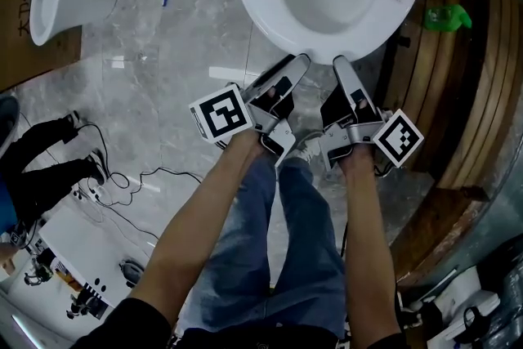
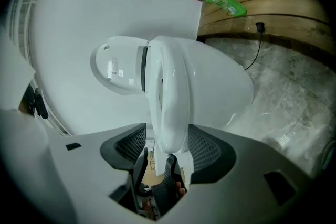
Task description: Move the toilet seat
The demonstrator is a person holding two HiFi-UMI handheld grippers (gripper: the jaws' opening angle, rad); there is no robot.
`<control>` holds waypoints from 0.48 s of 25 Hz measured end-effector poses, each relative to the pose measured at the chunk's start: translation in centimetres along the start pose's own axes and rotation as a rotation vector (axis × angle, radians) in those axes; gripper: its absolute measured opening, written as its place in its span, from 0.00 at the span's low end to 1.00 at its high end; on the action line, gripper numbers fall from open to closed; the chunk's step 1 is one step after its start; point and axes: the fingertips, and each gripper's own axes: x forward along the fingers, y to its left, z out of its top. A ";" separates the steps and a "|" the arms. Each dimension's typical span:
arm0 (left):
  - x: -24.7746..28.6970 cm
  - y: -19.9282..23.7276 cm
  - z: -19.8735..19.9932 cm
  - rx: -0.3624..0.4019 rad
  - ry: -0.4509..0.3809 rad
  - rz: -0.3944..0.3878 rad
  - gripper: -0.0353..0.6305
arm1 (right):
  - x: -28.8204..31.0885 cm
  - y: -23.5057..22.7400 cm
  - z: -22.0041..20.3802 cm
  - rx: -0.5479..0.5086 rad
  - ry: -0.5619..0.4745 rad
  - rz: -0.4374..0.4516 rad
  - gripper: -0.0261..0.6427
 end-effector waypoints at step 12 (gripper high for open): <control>0.2 1.3 0.0 -0.005 0.004 0.020 0.38 | 1.1 -0.5 0.2 0.017 0.015 -0.006 0.39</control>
